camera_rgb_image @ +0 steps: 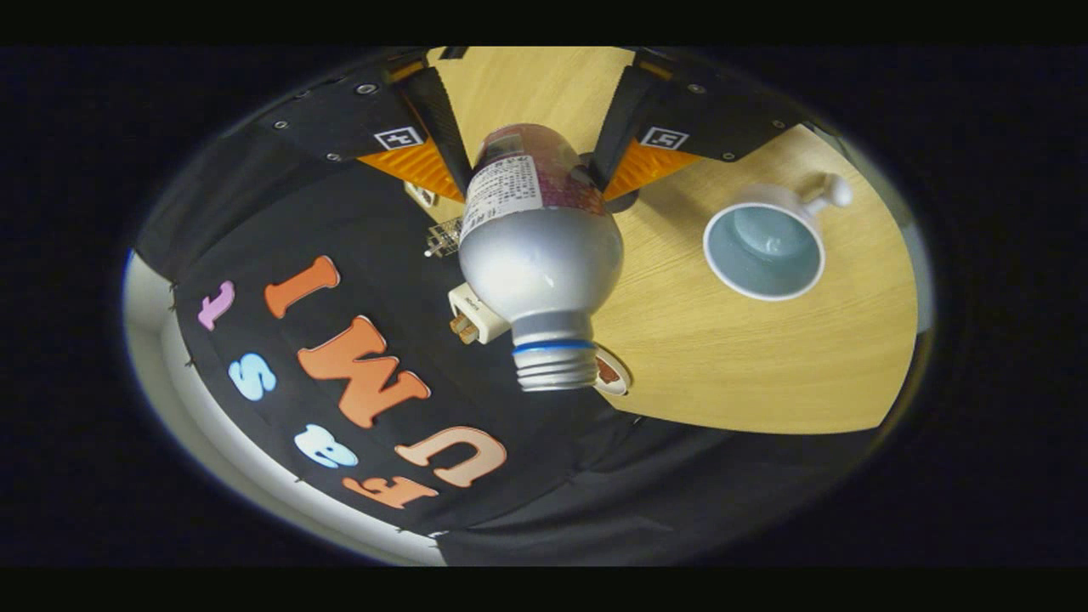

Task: Take the bottle from table, then pour the juice into the cup, finally place the bottle on the coaster

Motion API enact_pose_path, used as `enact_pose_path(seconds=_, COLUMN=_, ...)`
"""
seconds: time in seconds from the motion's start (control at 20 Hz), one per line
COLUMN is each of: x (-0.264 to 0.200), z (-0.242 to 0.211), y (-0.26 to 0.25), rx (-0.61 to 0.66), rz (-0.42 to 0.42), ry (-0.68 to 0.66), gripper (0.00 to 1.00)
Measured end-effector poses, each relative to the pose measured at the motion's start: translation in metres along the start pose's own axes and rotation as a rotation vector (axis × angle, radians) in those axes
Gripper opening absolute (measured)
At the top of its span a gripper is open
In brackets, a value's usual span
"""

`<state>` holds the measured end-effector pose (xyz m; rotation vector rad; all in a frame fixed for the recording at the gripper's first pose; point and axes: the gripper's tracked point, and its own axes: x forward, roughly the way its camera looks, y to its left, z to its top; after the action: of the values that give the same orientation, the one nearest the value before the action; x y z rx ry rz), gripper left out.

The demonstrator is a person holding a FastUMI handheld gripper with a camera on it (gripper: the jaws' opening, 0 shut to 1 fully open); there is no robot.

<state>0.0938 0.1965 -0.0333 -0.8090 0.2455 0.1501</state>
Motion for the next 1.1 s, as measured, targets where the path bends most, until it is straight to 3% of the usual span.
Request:
enact_pose_path(seconds=0.25, x=0.023, z=-0.006, y=-0.007, rx=0.379, rz=0.079, ry=-0.030, gripper=0.77)
enact_pose_path(seconds=0.55, x=0.052, z=-0.026, y=-0.003, rx=0.701, rz=0.164, ry=-0.021, gripper=0.78)
enact_pose_path(seconds=0.8, x=0.080, z=-0.040, y=0.010, rx=0.824, rz=0.205, ry=-0.010, gripper=0.78)
enact_pose_path(seconds=1.1, x=0.094, z=-0.050, y=0.024, rx=0.837, rz=0.228, ry=0.014, gripper=0.78)
